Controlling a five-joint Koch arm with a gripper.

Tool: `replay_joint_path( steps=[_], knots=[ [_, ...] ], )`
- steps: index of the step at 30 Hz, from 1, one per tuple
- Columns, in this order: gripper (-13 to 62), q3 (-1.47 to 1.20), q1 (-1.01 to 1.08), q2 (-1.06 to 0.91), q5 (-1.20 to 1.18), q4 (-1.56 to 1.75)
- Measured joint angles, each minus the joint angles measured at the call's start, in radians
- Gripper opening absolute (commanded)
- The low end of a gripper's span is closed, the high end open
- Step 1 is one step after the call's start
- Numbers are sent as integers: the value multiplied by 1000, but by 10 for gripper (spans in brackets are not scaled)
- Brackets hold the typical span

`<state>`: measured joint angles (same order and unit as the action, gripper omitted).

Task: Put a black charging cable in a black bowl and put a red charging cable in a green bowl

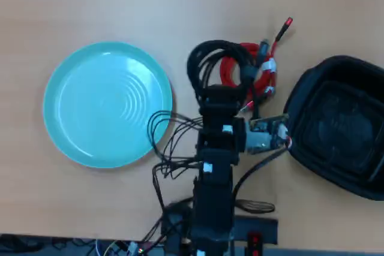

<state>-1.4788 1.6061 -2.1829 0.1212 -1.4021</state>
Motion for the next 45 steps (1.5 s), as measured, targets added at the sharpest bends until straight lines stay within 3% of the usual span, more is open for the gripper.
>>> replay_joint_path(
  steps=[11, 21, 38, 45],
  knots=[
    [-76, 2, 258, 9, 92, 0],
    [-76, -5, 532, 184, 91, 3],
    [-76, -15, 660, 184, 92, 94],
    [-76, -15, 931, 184, 92, 124]
  ],
)
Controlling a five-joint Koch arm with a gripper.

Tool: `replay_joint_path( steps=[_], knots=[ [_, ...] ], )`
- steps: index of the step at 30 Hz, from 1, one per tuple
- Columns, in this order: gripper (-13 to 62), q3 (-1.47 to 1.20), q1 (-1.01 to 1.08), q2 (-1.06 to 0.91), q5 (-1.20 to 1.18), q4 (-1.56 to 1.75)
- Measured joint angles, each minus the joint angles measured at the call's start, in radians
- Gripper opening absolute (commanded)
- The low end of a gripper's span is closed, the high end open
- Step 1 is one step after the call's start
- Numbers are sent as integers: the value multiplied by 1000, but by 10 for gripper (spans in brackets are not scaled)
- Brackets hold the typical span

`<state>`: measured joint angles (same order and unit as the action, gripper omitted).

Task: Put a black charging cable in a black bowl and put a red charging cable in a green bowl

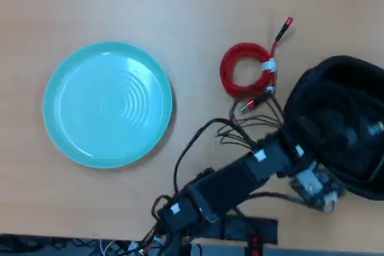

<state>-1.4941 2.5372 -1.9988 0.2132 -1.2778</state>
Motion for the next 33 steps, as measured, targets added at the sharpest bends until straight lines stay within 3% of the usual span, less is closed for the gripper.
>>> replay_joint_path(
  steps=[7, 22, 33],
  knots=[
    [-76, 0, 132, 112, 0, 89],
    [-76, 6, 69, 541, 2, 275],
    [-41, 66, 64, 566, 0, 299]
  ],
)
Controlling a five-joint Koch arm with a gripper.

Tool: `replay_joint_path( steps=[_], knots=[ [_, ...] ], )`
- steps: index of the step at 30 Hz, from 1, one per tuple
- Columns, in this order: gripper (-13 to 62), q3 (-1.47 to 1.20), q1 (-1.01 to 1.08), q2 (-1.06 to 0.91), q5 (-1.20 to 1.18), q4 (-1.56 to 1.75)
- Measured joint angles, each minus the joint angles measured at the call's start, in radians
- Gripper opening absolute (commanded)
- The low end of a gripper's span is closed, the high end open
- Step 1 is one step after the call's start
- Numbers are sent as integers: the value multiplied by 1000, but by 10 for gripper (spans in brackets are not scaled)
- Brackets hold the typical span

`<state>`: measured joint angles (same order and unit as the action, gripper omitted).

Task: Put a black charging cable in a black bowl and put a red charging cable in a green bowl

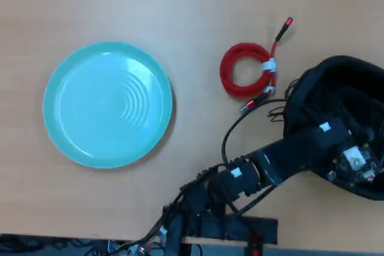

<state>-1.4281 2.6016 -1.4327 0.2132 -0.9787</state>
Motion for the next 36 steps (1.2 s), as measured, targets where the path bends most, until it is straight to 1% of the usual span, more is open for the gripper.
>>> replay_joint_path(
  steps=[3, 8, 11, 18, 25, 28, 32, 36],
  knots=[
    [33, 0, 0, 0, -2, 0],
    [198, 21, 0, 0, -2, 0],
    [259, 51, 0, 0, -2, 0],
    [336, 51, -5, 0, -2, 0],
    [473, 51, -3, 0, -40, -2],
    [512, 51, -2, 0, -46, -14],
    [545, 52, 0, 0, -41, -69],
    [546, 66, 5, -14, 3, -107]
  ],
)
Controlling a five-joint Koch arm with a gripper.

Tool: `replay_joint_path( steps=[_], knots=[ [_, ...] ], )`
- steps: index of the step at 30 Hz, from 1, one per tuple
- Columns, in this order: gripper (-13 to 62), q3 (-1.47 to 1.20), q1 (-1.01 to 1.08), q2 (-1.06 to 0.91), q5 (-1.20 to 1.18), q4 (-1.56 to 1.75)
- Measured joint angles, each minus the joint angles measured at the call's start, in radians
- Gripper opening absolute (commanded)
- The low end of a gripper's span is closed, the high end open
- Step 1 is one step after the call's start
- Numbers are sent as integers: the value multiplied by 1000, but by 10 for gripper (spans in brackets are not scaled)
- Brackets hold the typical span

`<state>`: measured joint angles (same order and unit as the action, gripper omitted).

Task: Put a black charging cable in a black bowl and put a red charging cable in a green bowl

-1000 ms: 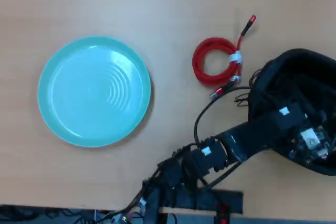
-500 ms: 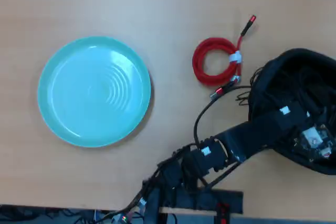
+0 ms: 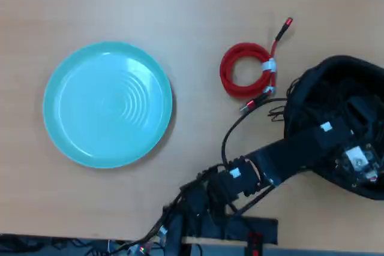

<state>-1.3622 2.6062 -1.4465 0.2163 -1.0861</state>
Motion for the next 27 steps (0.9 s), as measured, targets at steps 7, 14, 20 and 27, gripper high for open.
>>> replay_joint_path(
  steps=[7, 14, 20, 27],
  knots=[
    [553, 2, 11, -167, 9, -114],
    [546, 2, -20, -262, 11, -402],
    [554, -72, -259, -273, 9, -499],
    [554, -253, -537, -279, -18, -499]
  ],
)
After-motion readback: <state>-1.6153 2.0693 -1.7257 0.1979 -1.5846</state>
